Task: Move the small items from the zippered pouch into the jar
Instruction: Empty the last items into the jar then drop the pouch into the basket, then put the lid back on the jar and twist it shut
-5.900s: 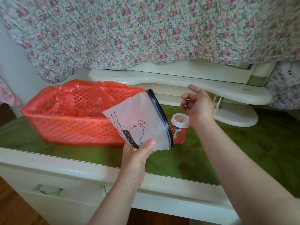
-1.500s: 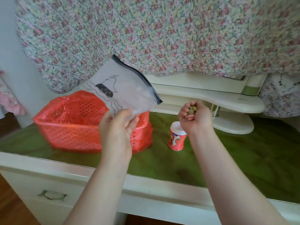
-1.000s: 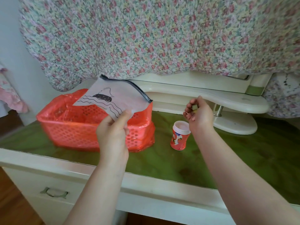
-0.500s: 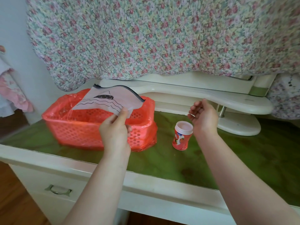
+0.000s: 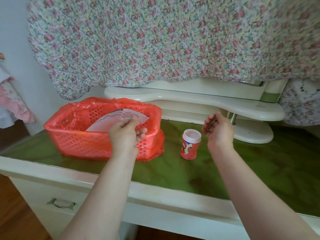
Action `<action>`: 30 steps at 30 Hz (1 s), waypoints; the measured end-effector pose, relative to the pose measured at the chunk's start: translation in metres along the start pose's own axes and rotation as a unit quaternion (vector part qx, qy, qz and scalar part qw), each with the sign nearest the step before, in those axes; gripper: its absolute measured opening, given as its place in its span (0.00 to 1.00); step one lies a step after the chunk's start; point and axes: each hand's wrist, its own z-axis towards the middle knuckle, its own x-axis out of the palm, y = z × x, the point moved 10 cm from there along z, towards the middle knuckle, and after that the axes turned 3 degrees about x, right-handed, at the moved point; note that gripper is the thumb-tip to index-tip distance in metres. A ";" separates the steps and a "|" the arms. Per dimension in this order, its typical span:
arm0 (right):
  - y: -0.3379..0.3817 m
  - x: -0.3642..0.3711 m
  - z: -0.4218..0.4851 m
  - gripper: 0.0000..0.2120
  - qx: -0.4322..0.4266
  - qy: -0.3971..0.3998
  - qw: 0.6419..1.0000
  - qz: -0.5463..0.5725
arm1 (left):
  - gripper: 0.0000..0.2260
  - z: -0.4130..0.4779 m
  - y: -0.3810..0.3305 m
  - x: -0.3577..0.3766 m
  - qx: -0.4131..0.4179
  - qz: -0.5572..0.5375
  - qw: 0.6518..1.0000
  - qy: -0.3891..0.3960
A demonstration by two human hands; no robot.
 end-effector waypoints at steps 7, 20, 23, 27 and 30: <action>-0.002 -0.012 0.001 0.16 0.007 -0.011 1.000 -0.016 | 0.12 -0.015 -0.012 0.010 0.133 0.036 0.990 0.027; -0.020 -0.042 0.024 0.13 0.058 -0.036 0.981 -0.184 | 0.29 -0.042 0.089 0.087 0.130 0.349 0.904 0.210; -0.033 -0.043 0.038 0.10 0.080 -0.024 0.951 -0.299 | 0.36 -0.039 0.101 0.096 0.126 0.357 0.897 0.229; -0.037 -0.033 0.057 0.17 0.010 0.006 0.842 -0.539 | 0.40 -0.041 0.112 0.105 0.121 0.343 0.896 0.256; -0.050 -0.024 0.064 0.22 0.014 0.048 0.760 -0.648 | 0.39 -0.041 0.115 0.103 0.127 0.339 0.896 0.256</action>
